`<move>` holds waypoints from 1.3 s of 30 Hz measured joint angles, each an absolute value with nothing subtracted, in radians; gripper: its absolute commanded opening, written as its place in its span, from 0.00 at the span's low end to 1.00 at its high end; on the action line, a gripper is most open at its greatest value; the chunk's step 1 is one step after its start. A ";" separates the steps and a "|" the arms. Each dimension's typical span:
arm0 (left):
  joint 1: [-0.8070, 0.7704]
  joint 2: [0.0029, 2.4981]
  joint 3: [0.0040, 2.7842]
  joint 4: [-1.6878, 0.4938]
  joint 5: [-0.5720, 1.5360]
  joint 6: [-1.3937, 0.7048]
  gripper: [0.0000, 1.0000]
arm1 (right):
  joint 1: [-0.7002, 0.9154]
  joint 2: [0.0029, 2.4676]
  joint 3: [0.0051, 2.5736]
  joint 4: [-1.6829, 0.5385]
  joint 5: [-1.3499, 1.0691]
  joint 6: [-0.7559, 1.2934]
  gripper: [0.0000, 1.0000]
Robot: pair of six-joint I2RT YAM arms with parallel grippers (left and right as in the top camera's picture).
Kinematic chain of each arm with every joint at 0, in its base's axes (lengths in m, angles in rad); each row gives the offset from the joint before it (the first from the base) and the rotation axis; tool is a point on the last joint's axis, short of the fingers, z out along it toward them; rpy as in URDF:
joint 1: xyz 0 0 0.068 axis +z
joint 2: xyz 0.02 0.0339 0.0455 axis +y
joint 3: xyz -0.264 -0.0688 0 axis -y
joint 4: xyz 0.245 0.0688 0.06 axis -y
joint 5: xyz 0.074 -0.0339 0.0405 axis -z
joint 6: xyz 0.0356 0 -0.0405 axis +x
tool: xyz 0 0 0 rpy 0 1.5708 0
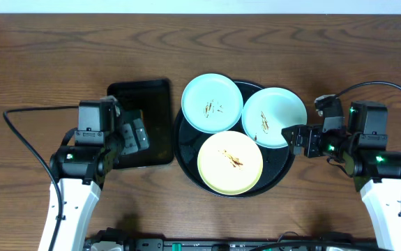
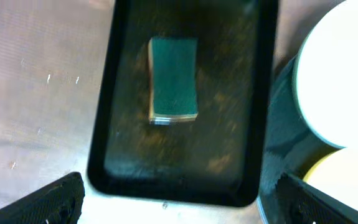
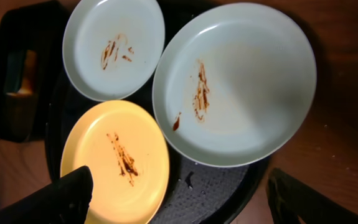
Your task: Clean dirty plates on tray and stack at the side
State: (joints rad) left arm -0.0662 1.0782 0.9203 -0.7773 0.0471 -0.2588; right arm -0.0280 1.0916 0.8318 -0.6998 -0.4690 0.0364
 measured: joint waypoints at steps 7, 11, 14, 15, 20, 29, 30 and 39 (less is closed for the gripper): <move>-0.066 1.132 0.923 -0.612 0.046 -0.262 0.98 | 0.039 1.129 0.833 -0.715 -0.439 0.061 0.80; -0.066 1.252 0.941 -0.566 0.034 -0.262 0.95 | 0.108 1.165 0.833 -0.704 -0.411 0.086 0.80; -0.066 1.354 0.960 -0.542 0.011 -0.258 0.91 | 0.155 1.194 0.833 -0.690 -0.399 0.100 0.80; -0.066 1.386 0.963 -0.527 0.004 -0.257 0.90 | 0.171 1.204 0.833 -0.687 -0.393 0.107 0.80; -0.066 1.516 0.967 -0.483 -0.013 -0.256 0.82 | 0.219 1.250 0.833 -0.688 -0.341 0.150 0.80; -0.066 1.675 0.967 -0.459 -0.026 -0.257 0.68 | 0.221 1.257 0.833 -0.688 -0.309 0.173 0.80; -0.066 1.688 0.968 -0.456 -0.027 -0.257 0.66 | 0.221 1.257 0.833 -0.688 -0.306 0.174 0.80; -0.066 1.738 0.968 -0.445 -0.029 -0.255 0.32 | 0.221 1.257 0.833 -0.688 -0.298 0.176 0.80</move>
State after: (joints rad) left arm -0.0662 1.7382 0.9676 -0.4446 -0.0292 -0.2554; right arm 0.2214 1.2568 0.8326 -0.6876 -0.2981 0.1761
